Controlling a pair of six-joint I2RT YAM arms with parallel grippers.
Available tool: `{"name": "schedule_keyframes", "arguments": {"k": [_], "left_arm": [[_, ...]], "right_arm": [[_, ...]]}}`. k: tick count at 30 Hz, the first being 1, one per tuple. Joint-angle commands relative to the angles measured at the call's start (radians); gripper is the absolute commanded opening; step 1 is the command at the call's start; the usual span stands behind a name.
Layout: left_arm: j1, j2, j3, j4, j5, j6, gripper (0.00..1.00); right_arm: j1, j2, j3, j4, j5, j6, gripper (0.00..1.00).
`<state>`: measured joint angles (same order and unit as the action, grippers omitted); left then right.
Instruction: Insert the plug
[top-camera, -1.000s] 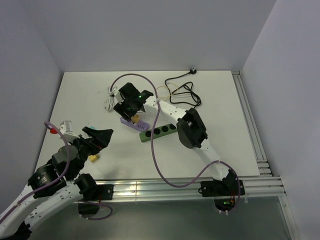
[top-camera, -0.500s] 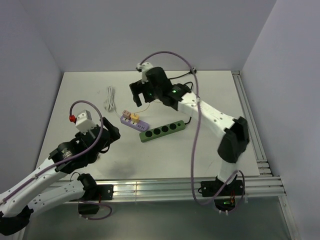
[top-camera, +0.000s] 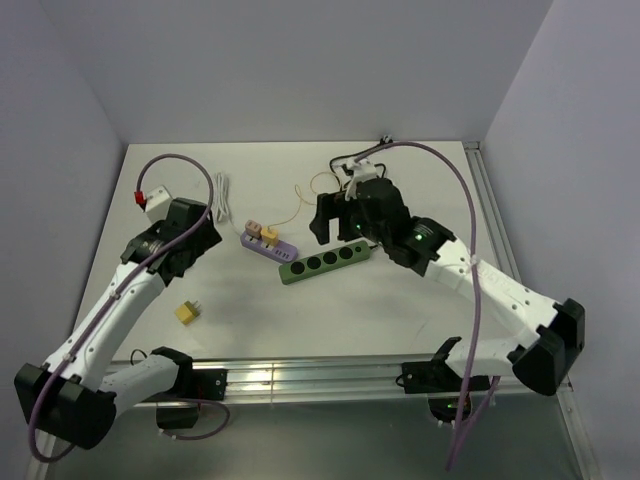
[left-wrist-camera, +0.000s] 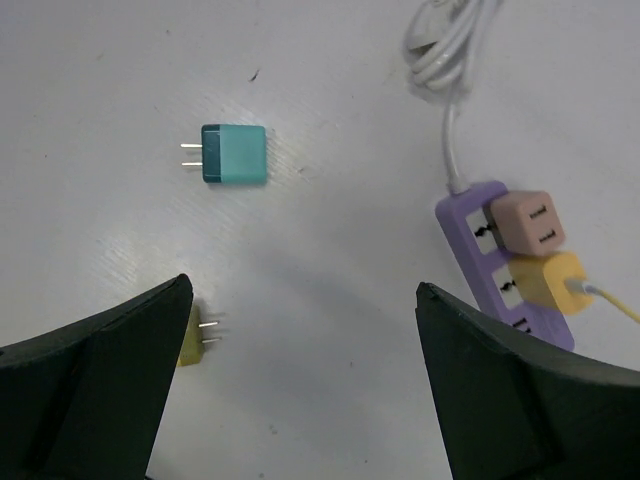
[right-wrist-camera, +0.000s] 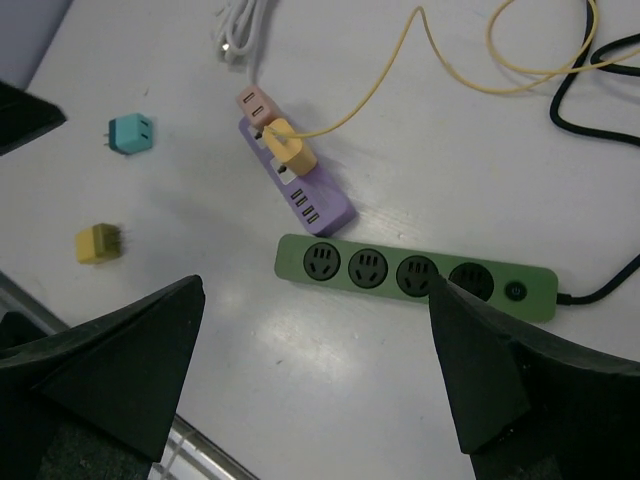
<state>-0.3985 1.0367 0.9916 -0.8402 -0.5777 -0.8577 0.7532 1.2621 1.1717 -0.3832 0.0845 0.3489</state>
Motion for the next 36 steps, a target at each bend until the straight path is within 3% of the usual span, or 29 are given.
{"name": "schedule_keyframes", "arguments": {"k": [1,5,10,18,30,36], "left_arm": [[0.091,0.066,0.013,0.056,0.085,0.042,0.99],[0.171,0.201,0.065,-0.003,0.064,-0.007,0.99],[0.191,0.331,0.071,-0.004,0.019,-0.082,0.99],[0.276,0.427,0.025,0.107,0.061,-0.095,0.9],[0.311,0.514,-0.005,0.164,0.012,-0.09,0.77],[0.334,0.551,-0.016,0.19,0.009,-0.08,0.75]], "right_arm": [[0.003,-0.118,-0.064,0.043,-0.034,0.039,1.0],[0.003,-0.191,-0.139,0.073,-0.074,0.044,1.0],[0.003,-0.216,-0.179,0.058,-0.08,0.03,1.0],[0.005,-0.251,-0.24,0.081,-0.106,0.033,1.0],[0.003,-0.256,-0.262,0.083,-0.108,0.029,1.0],[0.003,-0.256,-0.268,0.084,-0.1,0.027,1.0]]}}
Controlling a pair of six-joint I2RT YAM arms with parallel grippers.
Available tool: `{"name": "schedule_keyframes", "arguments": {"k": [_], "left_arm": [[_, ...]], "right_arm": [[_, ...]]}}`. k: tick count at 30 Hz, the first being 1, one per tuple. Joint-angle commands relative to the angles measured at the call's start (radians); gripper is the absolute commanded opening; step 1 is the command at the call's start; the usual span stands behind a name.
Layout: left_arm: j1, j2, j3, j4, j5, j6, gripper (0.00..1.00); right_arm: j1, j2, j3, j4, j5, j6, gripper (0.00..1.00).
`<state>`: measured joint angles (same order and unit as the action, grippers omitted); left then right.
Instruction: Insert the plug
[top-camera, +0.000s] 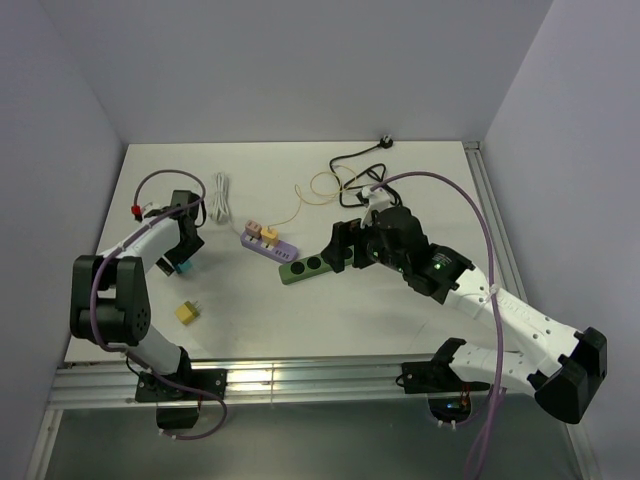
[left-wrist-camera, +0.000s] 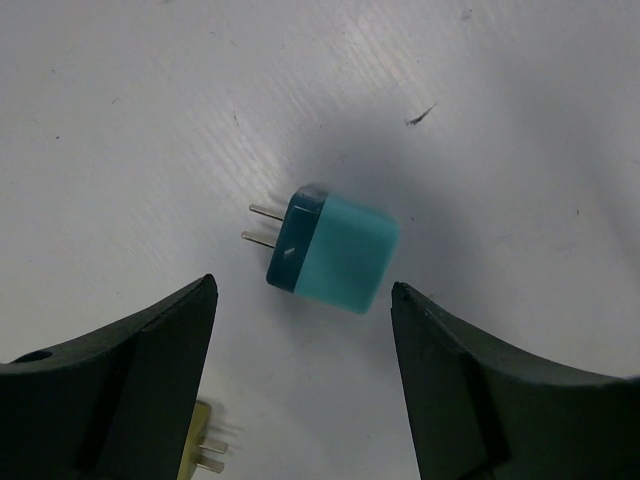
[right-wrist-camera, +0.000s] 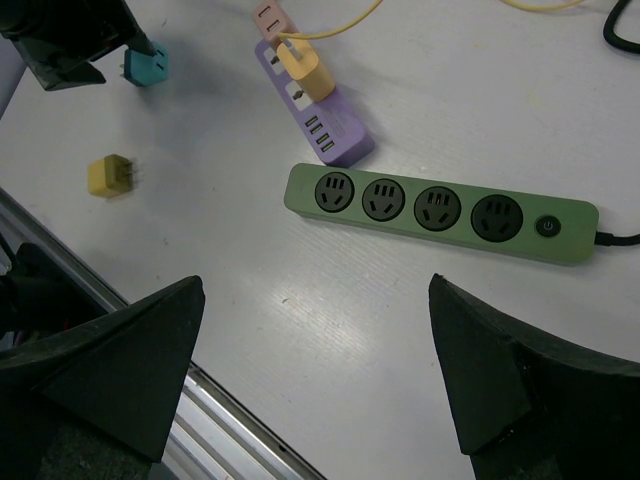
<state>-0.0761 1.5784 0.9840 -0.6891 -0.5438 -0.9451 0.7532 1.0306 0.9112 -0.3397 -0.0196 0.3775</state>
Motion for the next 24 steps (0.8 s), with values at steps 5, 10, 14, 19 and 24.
{"name": "schedule_keyframes", "arguments": {"k": [5,10,14,19,24], "left_arm": [[0.024,0.029,-0.021,0.082,-0.008,0.025,0.73],[0.027,0.042,-0.03,0.114,0.016,0.031,0.68],[0.027,0.057,-0.028,0.129,0.021,0.037,0.65],[0.027,0.06,-0.036,0.134,0.016,0.035,0.53],[0.029,0.02,-0.051,0.146,0.033,0.048,0.26]], "right_arm": [[0.003,-0.021,-0.012,0.042,0.007,-0.002,1.0],[0.005,-0.015,-0.012,0.042,0.004,-0.003,1.0],[0.003,-0.009,-0.014,0.045,0.004,-0.003,1.0],[0.005,-0.006,-0.015,0.042,0.007,-0.003,1.0],[0.003,0.006,-0.011,0.036,-0.003,-0.002,1.0]]}}
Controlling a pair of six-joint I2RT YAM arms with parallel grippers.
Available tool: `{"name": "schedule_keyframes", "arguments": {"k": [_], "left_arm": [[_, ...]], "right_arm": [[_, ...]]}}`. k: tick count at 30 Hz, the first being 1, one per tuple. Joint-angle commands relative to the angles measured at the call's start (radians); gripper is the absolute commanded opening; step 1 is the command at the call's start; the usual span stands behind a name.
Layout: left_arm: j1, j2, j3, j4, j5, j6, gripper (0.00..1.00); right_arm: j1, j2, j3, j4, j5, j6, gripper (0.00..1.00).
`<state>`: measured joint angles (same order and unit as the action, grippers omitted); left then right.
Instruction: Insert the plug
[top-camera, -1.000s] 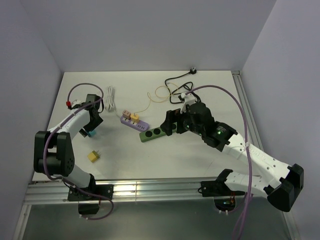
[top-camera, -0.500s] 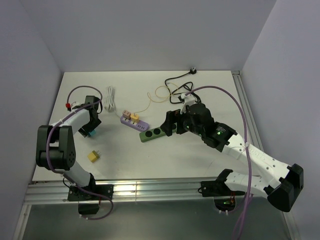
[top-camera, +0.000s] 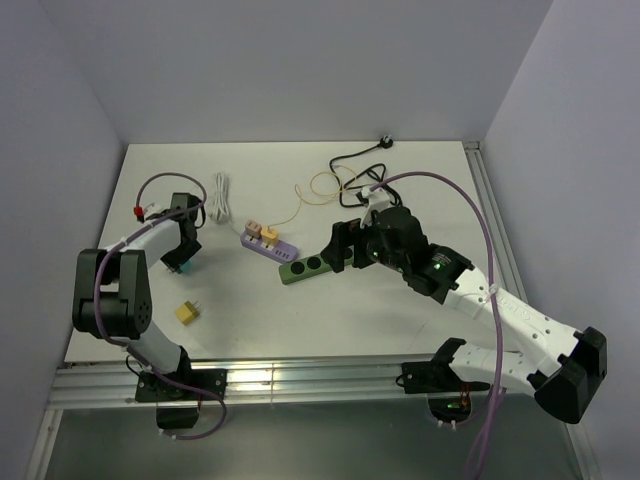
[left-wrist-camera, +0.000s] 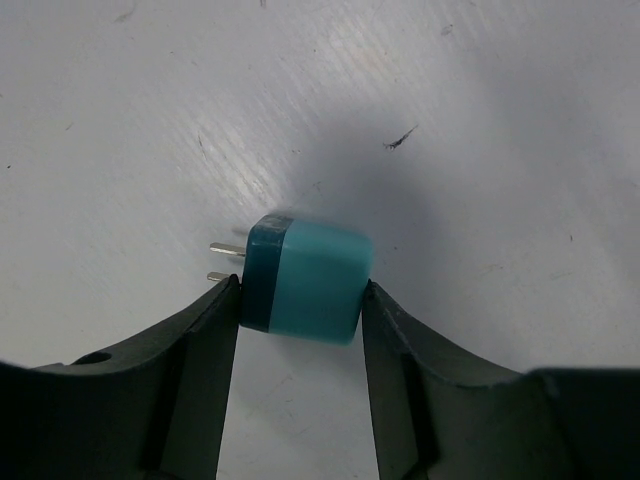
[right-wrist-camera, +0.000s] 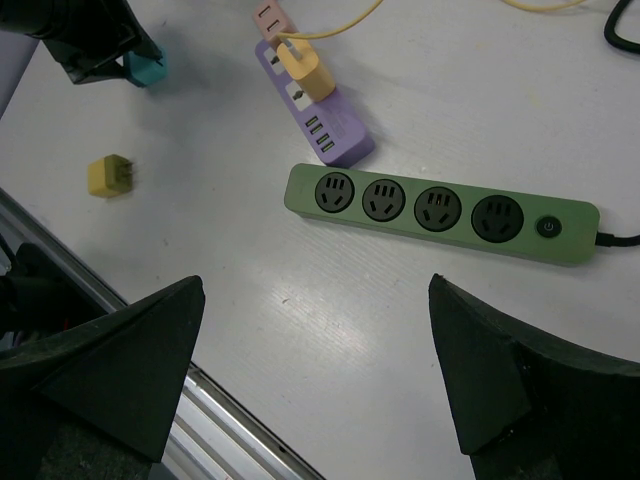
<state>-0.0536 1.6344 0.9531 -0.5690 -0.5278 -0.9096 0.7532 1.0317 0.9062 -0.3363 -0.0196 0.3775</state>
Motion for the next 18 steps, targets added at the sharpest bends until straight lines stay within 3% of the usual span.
{"name": "schedule_keyframes", "arguments": {"k": [1,2,4,10,17,18], "left_arm": [[0.006,-0.053,-0.037,0.047,0.043,0.029,0.21],[0.005,-0.091,-0.046,0.053,0.058,0.034,0.09],[0.005,-0.136,-0.075,0.069,0.084,0.052,0.0],[-0.017,-0.353,-0.128,0.115,0.245,0.09,0.0],[-0.037,-0.664,-0.166,0.21,0.58,0.175,0.0],[-0.04,-0.686,-0.171,0.242,0.692,0.19,0.0]], "right_arm": [[0.005,0.008,-0.003,0.03,-0.003,-0.002,1.0],[0.005,0.011,-0.001,0.028,-0.005,-0.002,1.0],[0.003,0.025,0.005,0.017,-0.005,0.0,1.0],[0.001,0.056,0.03,-0.009,0.0,0.035,1.0],[-0.005,0.102,0.077,-0.013,-0.103,0.038,0.99],[-0.005,0.116,0.083,-0.013,-0.114,0.043,0.98]]}}
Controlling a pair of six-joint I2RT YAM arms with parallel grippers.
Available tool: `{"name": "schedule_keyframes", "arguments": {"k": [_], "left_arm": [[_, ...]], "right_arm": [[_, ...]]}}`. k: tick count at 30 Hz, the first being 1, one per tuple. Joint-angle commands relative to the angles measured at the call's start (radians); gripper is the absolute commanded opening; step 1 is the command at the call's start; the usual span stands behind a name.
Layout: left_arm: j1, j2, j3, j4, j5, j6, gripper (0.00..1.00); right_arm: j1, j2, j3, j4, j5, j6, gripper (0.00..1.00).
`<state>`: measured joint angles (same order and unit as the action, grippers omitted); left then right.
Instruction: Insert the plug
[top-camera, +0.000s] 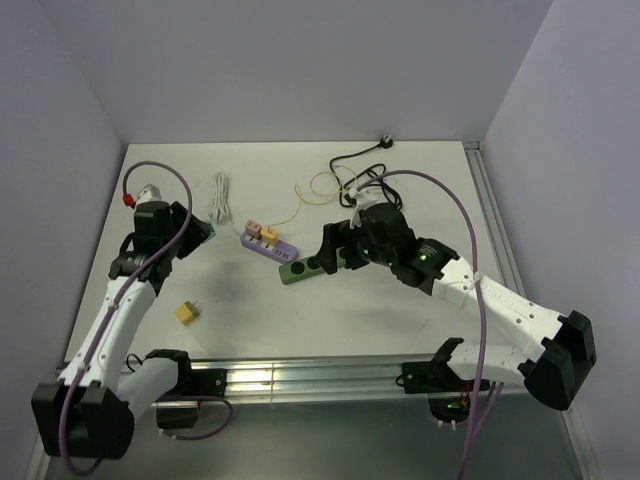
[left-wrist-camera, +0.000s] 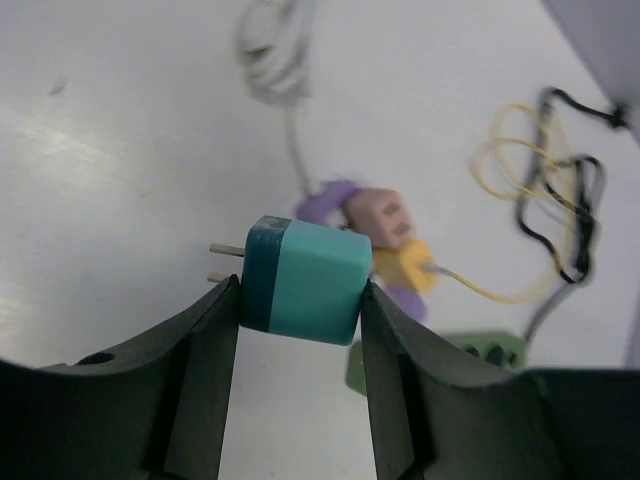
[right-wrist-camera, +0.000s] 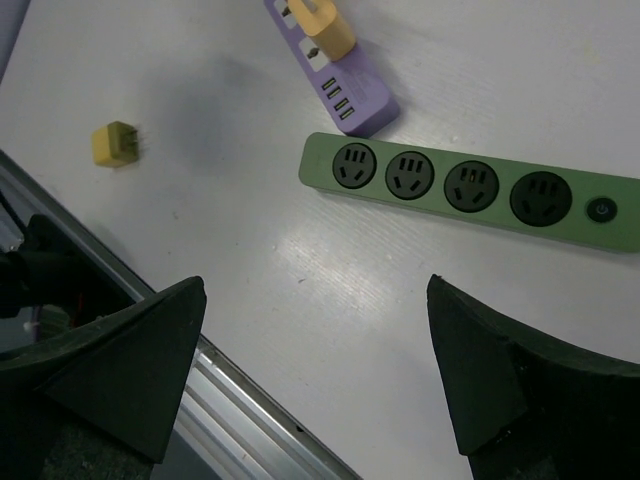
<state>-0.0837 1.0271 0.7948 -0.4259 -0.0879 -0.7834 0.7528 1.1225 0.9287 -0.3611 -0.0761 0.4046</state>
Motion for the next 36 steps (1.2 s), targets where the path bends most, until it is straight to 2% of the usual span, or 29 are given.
{"name": "schedule_keyframes", "arguments": {"k": [1,4,9,11,14,19,21,25,36], "left_arm": [[-0.013,-0.102,-0.023,0.119,0.299,0.084,0.0],[-0.027,-0.188,-0.06,0.212,0.472,0.073,0.0],[-0.117,-0.251,-0.103,0.318,0.571,0.053,0.0],[-0.161,-0.249,-0.106,0.34,0.56,0.061,0.0],[-0.292,-0.237,-0.112,0.368,0.521,0.079,0.0],[-0.407,-0.214,-0.132,0.417,0.47,0.116,0.0],[-0.448,-0.206,-0.118,0.395,0.406,0.133,0.0],[-0.496,-0.188,-0.105,0.394,0.346,0.161,0.0],[-0.587,-0.17,-0.103,0.444,0.301,0.233,0.0]], "right_arm": [[-0.004,0.031,0.071,0.013,-0.069,0.028,0.98],[-0.006,0.051,0.087,0.027,-0.122,0.062,0.93],[-0.012,0.072,0.128,0.054,-0.232,0.166,0.88],[-0.012,0.08,0.142,0.056,-0.248,0.192,0.86],[-0.013,0.088,0.16,0.07,-0.249,0.252,0.84],[-0.013,0.08,0.124,0.14,-0.208,0.384,0.78],[-0.013,0.077,0.116,0.146,-0.185,0.41,0.76],[-0.001,0.076,0.125,0.117,-0.088,0.454,0.74],[0.08,0.169,0.252,-0.002,-0.018,0.477,0.73]]}}
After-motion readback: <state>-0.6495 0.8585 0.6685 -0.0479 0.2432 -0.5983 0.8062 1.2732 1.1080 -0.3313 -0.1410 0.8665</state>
